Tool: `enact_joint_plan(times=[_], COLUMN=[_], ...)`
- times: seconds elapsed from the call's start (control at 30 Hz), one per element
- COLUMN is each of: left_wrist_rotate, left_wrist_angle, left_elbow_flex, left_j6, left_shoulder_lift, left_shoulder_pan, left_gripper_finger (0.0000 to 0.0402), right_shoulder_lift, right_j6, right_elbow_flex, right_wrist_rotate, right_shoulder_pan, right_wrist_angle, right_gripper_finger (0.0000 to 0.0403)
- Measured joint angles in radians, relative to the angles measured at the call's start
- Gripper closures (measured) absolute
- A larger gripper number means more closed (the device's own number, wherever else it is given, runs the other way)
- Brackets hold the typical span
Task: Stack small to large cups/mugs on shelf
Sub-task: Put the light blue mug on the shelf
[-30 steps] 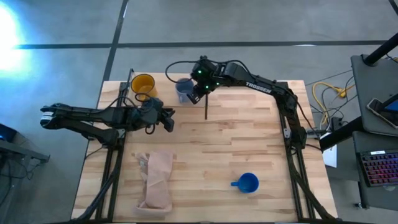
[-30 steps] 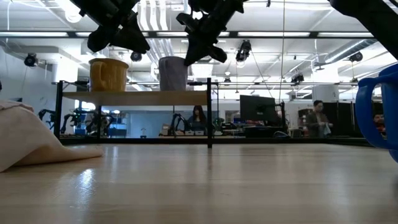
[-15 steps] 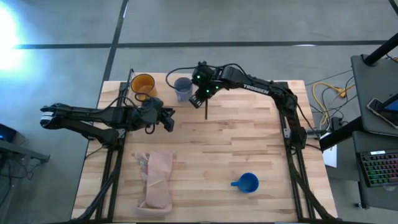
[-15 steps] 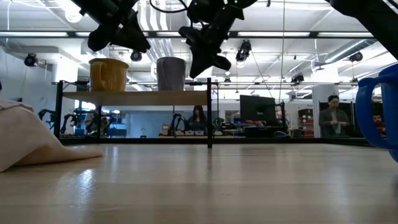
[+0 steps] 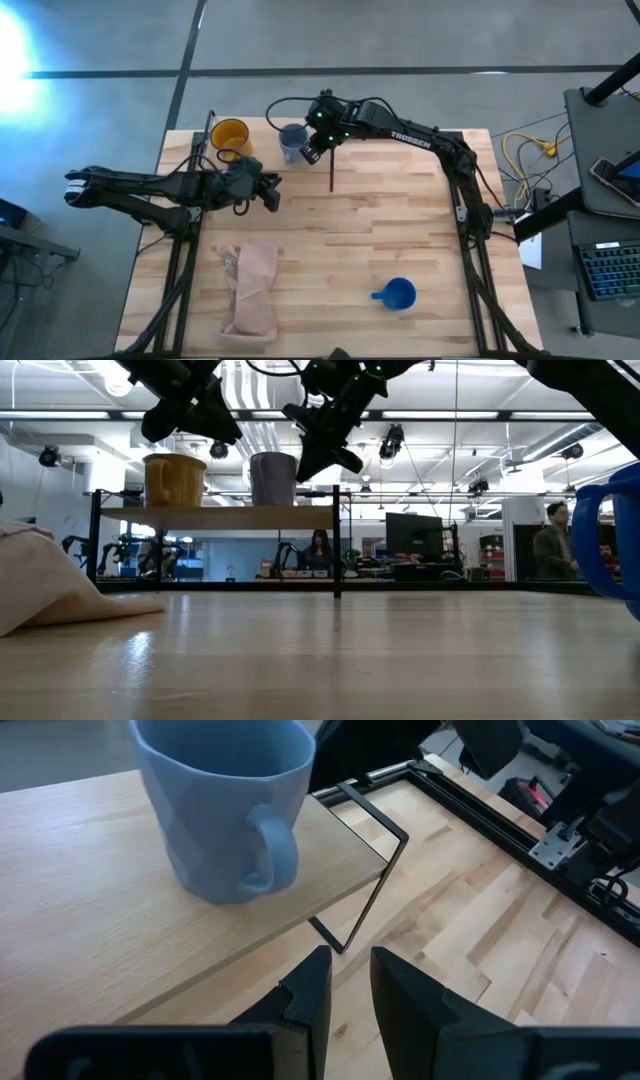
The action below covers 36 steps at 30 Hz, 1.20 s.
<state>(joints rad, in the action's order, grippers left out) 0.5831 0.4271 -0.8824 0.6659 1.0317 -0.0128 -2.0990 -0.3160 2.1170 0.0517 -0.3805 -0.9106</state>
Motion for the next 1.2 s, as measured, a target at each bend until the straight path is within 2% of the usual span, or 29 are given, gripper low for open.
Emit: enact_joint_plan(times=[0.23, 0.43, 0.6, 0.77, 0.87, 1.0, 1.2], left_wrist_rotate=[0.000, -0.032, -0.032, -0.057, -0.110, -0.231, -0.313], left_wrist_angle=[0.000, -0.070, -0.015, 0.164, 0.298, 0.437, 0.660], left_elbow_flex=[0.000, -0.035, -0.168, -0.334, -0.447, -0.610, -0.822], left_j6=[-0.002, -0.097, -0.103, -0.104, -0.110, -0.182, -0.275], left_shoulder_lift=[0.000, -0.022, -0.023, 0.017, 0.075, 0.184, 0.359], left_shoulder_pan=[0.000, 0.001, 0.048, 0.141, 0.212, 0.295, 0.406], left_gripper_finger=[0.0343, 0.0343, 0.0343, 0.0343, 0.0343, 0.0343, 0.0342], right_shoulder_lift=[-0.012, 0.003, 0.042, 0.070, 0.087, 0.109, 0.166], right_j6=[0.028, 0.021, -0.034, -0.043, -0.051, -0.051, -0.058], right_elbow_flex=[0.000, 0.000, 0.000, 0.000, 0.000, 0.000, 0.000], right_wrist_rotate=[0.003, -0.001, -0.003, -0.003, -0.019, -0.030, -0.083], right_shoulder_pan=[0.003, -0.007, -0.021, -0.032, -0.032, -0.033, -0.032], right_wrist_angle=[0.045, -0.079, -0.088, -0.122, -0.148, -0.159, -0.169], right_gripper_finger=[0.0394, 0.0394, 0.0383, 0.0342, 0.0312, 0.0280, 0.0250])
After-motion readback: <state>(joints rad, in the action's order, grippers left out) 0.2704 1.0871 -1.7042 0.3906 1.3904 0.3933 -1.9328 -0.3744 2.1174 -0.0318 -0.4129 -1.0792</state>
